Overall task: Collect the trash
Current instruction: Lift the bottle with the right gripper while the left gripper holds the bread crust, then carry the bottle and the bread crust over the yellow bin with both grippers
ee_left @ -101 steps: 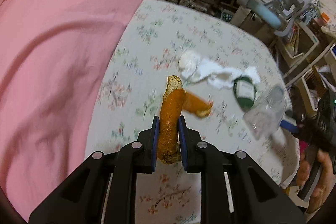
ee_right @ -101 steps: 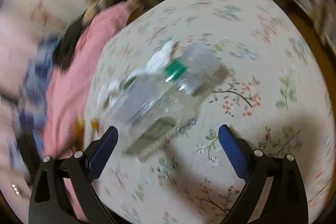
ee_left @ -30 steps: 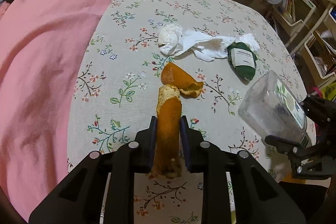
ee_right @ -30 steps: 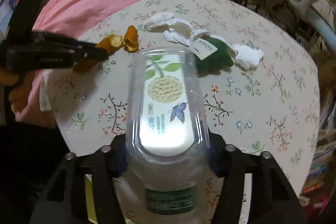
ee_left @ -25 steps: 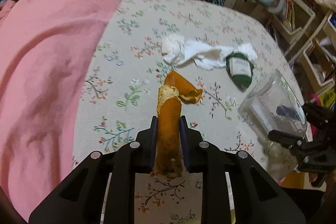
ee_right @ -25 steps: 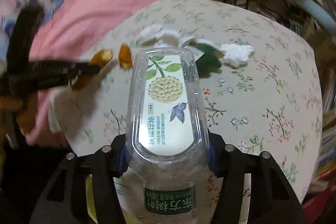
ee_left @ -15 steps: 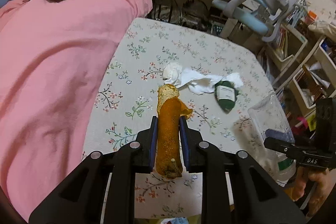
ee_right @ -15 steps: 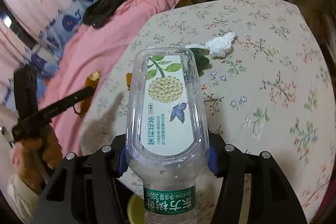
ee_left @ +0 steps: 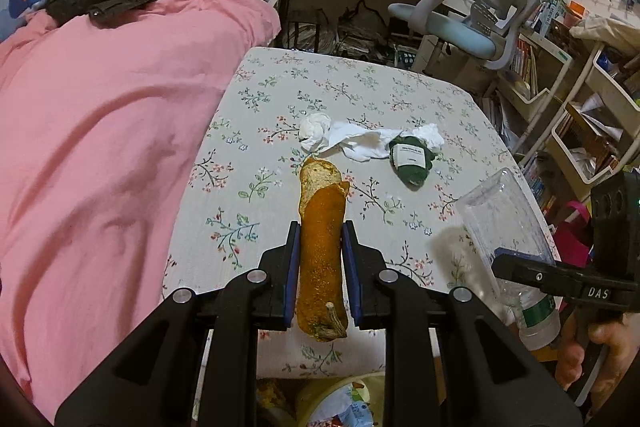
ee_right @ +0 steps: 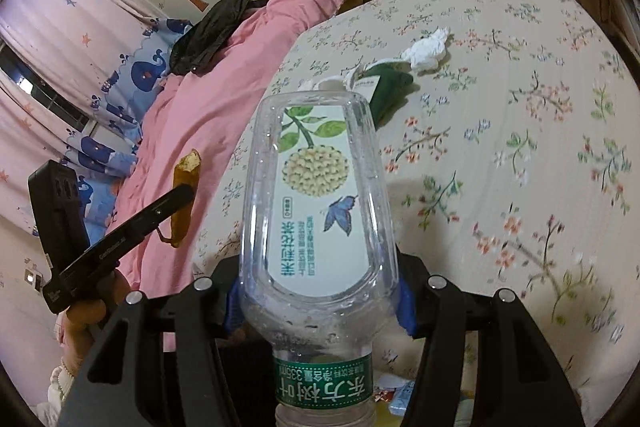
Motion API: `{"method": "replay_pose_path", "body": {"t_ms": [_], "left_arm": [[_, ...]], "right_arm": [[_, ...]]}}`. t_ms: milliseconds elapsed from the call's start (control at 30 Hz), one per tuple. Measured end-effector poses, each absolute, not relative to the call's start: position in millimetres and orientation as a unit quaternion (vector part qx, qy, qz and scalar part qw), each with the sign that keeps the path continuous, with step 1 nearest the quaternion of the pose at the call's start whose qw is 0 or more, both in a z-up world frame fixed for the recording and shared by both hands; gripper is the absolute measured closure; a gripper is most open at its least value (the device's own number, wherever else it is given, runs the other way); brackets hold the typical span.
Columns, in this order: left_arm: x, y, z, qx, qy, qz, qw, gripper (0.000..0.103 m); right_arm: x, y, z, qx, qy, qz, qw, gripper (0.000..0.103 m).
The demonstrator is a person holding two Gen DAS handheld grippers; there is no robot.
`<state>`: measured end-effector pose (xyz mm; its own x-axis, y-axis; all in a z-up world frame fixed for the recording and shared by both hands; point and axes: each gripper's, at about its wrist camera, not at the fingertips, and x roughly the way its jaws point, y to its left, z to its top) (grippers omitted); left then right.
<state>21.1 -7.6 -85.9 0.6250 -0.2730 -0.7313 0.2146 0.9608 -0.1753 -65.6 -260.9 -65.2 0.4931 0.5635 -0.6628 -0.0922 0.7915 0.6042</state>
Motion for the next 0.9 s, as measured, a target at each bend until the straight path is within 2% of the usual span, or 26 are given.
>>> {"method": "replay_pose_path", "body": {"t_ms": [500, 900], "left_arm": [[-6, -7, -82, -0.031, 0.393, -0.137, 0.909, 0.084], [-40, -15, -75, -0.005, 0.369, -0.142, 0.919, 0.084]], "right_arm": [[-91, -249, -68, 0.279, 0.447, 0.221, 0.821, 0.046], [-136, -218, -80, 0.252, 0.475, 0.244, 0.807, 0.046]]}}
